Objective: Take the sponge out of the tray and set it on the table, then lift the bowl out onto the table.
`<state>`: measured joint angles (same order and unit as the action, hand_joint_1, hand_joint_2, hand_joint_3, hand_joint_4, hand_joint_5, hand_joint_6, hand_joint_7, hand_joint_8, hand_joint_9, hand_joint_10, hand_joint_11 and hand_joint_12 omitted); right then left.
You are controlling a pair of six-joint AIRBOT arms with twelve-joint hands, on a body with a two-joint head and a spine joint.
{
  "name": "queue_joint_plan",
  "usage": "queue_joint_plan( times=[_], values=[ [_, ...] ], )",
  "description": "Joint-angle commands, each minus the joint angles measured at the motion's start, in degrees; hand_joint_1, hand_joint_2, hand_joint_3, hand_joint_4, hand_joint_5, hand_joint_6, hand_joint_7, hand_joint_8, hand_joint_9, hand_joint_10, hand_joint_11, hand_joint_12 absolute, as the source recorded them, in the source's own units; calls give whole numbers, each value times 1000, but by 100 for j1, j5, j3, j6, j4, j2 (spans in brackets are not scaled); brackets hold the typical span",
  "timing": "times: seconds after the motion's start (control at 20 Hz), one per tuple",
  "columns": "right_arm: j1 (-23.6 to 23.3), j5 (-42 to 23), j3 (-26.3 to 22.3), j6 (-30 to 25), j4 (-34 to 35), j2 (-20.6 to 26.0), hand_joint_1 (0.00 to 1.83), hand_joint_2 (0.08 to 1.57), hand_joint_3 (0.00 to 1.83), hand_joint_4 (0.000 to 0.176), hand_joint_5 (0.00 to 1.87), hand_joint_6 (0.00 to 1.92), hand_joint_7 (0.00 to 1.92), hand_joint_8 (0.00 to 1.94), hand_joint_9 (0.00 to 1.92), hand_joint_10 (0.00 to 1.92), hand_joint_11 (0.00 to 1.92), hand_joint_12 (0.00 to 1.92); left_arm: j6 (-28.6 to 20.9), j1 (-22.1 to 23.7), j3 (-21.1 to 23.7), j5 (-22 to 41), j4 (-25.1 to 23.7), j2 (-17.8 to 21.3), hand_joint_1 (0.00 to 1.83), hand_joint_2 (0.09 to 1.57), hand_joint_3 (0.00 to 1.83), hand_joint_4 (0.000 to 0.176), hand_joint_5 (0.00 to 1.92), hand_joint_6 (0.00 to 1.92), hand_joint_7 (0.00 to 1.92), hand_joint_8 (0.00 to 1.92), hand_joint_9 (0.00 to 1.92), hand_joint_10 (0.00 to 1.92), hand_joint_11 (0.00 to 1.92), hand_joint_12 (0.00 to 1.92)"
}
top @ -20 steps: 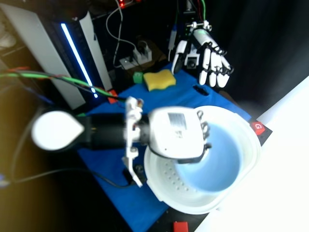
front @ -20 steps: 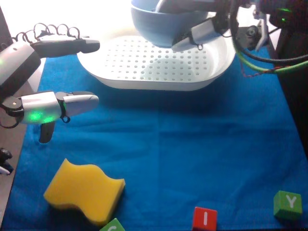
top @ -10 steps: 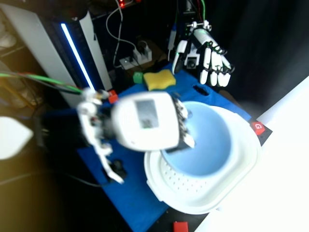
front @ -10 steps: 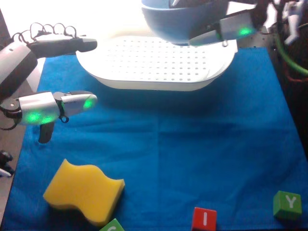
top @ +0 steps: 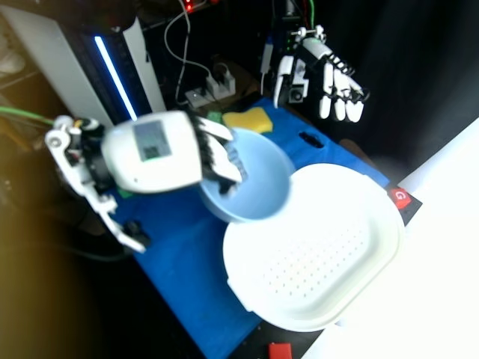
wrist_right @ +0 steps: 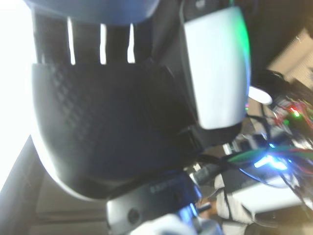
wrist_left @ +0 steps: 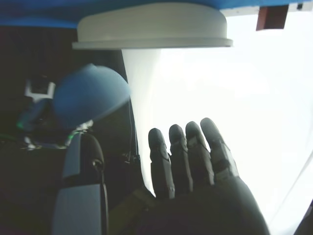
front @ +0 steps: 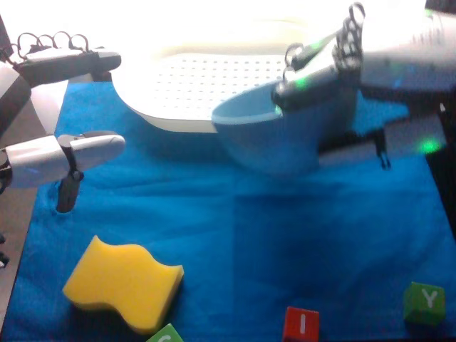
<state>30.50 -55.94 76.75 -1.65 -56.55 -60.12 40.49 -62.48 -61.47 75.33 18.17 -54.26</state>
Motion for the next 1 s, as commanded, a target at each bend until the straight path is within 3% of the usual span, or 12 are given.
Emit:
queue_joint_plan(
  times=[0.0,0.15,0.2,0.25,0.35,0.65,0.7,0.75,0.8,0.85,0.9,0.95],
  values=[
    [-12,-606,-61,-19,506,15,859,1437,0,0,461,1742,891,6,834,9,498,1103,-51,22,-3,773,22,46,820,975,1,44,607,1,436,1,318,3,0,686],
    [397,-784,-342,-22,485,44,1007,1338,4,0,596,1543,1024,18,926,20,655,1114,-51,-14,19,822,58,77,826,963,0,35,622,5,441,2,314,1,0,684],
    [534,-791,-364,-30,486,-23,783,1423,7,0,668,789,1023,8,908,7,581,1051,-51,-18,26,836,58,79,831,963,0,40,623,5,438,1,312,0,0,684],
    [667,-790,-330,-80,486,-114,973,1336,5,0,642,1342,1032,5,912,5,659,1001,-51,-20,32,837,58,80,823,970,0,37,616,1,441,2,312,0,0,680],
    [873,-776,-66,-402,497,-332,1038,1270,0,0,703,1391,1032,3,961,8,892,1181,-51,-22,41,833,58,84,833,972,0,3,608,0,456,1,304,1,0,611],
    [1142,-493,448,-796,505,-819,1038,1285,1,0,677,1428,997,1,918,4,728,1219,-50,-27,49,778,57,80,912,1004,2,0,608,1,423,2,336,5,0,822],
    [1146,-440,472,-796,507,-825,698,1339,2,0,668,612,918,2,846,1,614,1044,-50,-27,50,779,57,81,931,998,0,0,618,3,429,2,348,6,0,847],
    [1146,-398,491,-796,510,-825,698,1339,2,0,668,612,918,2,846,1,614,1044,-50,-27,51,786,57,79,931,998,0,0,618,3,429,2,348,6,0,847],
    [1146,-343,529,-796,548,-822,573,1347,0,0,679,208,843,1,775,0,547,950,-50,-27,51,787,57,73,936,997,0,0,618,2,430,1,347,4,0,835],
    [1146,-338,542,-796,590,-817,402,1238,0,0,464,14,426,0,397,0,127,771,-50,-27,52,785,57,72,931,1000,0,0,614,0,430,1,338,0,0,814],
    [1146,-340,534,-796,642,-793,402,1238,0,0,464,14,426,0,397,0,127,771,-50,-28,54,786,57,71,931,1000,0,0,614,0,430,1,338,0,0,814],
    [1146,-342,513,-796,680,-757,213,1041,0,101,41,0,21,0,21,0,4,74,-51,-32,55,789,57,72,925,996,0,1,613,0,433,1,339,1,0,809]
  ],
)
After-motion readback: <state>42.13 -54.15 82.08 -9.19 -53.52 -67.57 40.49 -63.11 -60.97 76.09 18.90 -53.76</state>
